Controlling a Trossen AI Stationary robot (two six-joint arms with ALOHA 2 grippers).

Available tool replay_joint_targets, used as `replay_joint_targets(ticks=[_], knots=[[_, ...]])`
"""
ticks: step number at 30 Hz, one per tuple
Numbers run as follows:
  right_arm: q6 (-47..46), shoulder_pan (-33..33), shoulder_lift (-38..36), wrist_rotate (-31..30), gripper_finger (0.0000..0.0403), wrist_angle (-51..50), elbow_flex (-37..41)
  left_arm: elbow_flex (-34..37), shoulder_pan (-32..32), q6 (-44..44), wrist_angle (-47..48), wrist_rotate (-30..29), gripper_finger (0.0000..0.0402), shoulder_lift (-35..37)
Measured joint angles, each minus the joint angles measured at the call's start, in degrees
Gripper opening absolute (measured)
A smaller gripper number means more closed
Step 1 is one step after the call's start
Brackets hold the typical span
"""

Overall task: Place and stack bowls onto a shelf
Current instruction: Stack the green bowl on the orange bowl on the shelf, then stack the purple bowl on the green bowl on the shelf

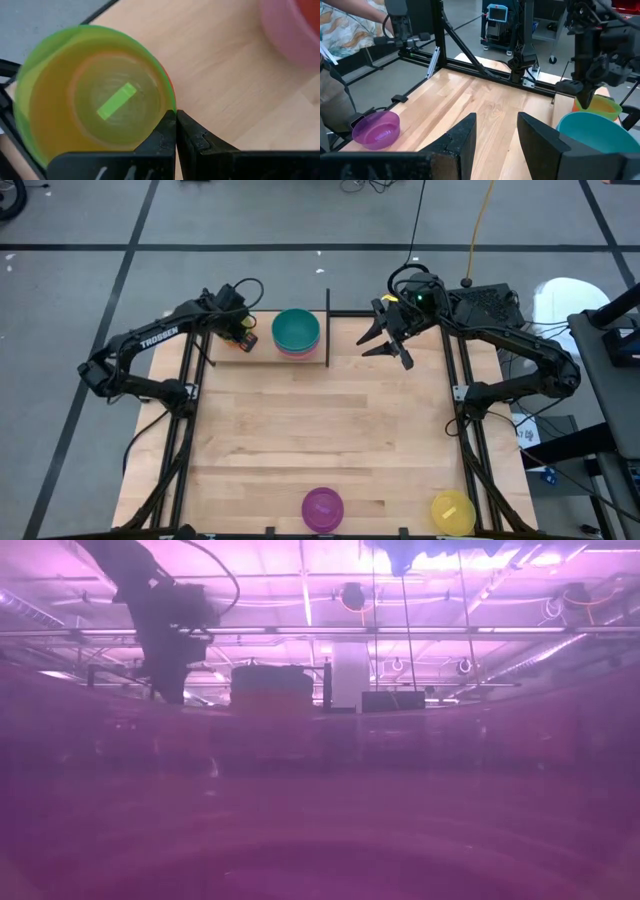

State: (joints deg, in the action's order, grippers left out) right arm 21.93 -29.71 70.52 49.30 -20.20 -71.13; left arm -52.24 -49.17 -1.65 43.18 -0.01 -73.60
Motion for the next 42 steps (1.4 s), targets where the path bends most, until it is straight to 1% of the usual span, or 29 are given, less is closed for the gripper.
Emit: replay_joint_targets(ticks=[3,6,11,14,19,25,29,33,37,42], knots=[[0.0,0.0,0.0,0.0,0.0135,0.0,0.0,1.4,0.0,0.7,-1.8,0.3,0.0,0.0],[0.0,0.0,0.0,0.0,0.0135,0.0,0.0,1.9,0.0,1.5,-2.5,2.0,0.0007,0.0],[0.0,0.0,0.0,0.0,0.0135,0.1,0.0,1.6,0.2,-3.5,-3.0,4.0,0.0034,0.0],[0.0,0.0,0.0,0.0,0.0135,0.2,0.0,0.0,0.2,-4.2,-3.0,6.5,0.0047,0.2],[-0.1,0.0,0.0,0.0,0.0135,0.2,0.0,-5.2,0.2,-4.4,-1.7,10.3,0.0064,0.6],[-0.2,0.0,0.0,0.0,0.0135,0.0,0.0,-14.5,1.1,-4.6,7.2,12.9,0.0066,0.6],[-0.2,0.0,0.0,-0.8,0.0135,-1.4,0.0,-21.1,2.8,-4.6,13.5,19.4,0.0067,0.7],[0.0,-0.6,-0.3,-7.7,0.0135,-6.1,0.0,-25.0,7.6,-4.8,17.0,26.1,0.0067,0.7],[0.2,-1.0,-0.5,-13.2,0.0135,-10.3,0.0,-25.9,15.5,-3.2,18.4,28.0,0.0067,0.7],[0.2,-1.0,-1.1,-13.7,0.0135,-11.0,0.0,-25.9,26.8,-3.0,19.6,28.1,0.0067,0.7]])
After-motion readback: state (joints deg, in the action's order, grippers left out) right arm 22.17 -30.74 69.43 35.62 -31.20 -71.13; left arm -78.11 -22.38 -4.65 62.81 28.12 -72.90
